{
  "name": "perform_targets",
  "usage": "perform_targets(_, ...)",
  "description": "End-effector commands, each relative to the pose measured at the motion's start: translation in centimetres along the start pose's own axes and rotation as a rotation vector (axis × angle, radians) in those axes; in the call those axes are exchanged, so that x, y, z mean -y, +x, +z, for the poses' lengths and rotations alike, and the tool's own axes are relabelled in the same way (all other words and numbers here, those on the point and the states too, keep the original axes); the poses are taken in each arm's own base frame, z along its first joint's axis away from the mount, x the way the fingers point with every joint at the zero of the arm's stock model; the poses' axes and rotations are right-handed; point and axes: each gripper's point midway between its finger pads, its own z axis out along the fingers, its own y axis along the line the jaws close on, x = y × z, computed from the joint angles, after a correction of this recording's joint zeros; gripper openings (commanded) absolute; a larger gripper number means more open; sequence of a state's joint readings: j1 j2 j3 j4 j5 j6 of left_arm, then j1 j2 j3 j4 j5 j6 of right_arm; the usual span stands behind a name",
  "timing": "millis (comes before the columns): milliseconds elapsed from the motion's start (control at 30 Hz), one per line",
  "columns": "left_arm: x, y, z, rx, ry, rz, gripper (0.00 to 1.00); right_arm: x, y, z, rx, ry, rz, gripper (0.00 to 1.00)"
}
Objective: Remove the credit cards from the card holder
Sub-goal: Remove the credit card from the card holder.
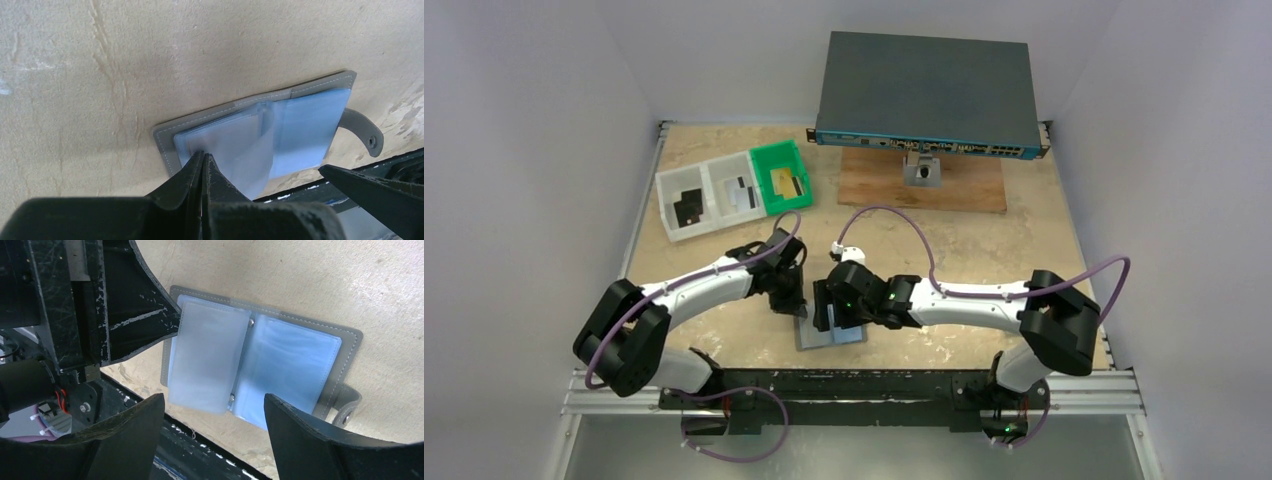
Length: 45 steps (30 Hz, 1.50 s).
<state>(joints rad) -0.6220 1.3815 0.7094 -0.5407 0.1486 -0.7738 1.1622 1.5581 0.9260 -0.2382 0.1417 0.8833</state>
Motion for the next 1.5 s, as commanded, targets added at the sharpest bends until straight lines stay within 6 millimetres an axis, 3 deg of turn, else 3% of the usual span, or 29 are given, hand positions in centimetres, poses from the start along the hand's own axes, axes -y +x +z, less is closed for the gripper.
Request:
perform_targets(0,1.8,-0.9,-0.4,0.019,0.038,0.029,0.00,-0.4,-1.7,-1.5,0.061,-0.002,0.024,0.73)
perform_targets(200,3.3,-0.8,-0.8,0.017,0.076,0.055,0.00,-0.2,-1.9,-1.9,0.076,0.003,0.035,0.73)
perform_targets(467,6.7,-0.2,-1.5,-0.003,0.166,0.083,0.00,1.3,-2.9,-3.6,0.134,0.036,0.075,0.74)
perform_targets(633,7.8,0.1,0.1,-0.048,0.192,0.069,0.00,2.1,-3.4,-4.7,0.173,0.033,0.105,0.74)
perform_targets(833,8.4,-0.1,2.3,-0.077,0.202,0.049,0.00,2.7,-3.1,-4.6,0.161,0.041,0.114,0.74)
perform_targets(1067,8.4,-0.3,3.1,-0.085,0.185,0.045,0.00,3.1,-2.7,-4.5,0.154,0.044,0.122,0.75)
perform_targets(1467,8.1,-1.2,-0.4,-0.013,0.174,0.076,0.00,2.5,-3.2,-4.2,0.146,0.053,0.090,0.74)
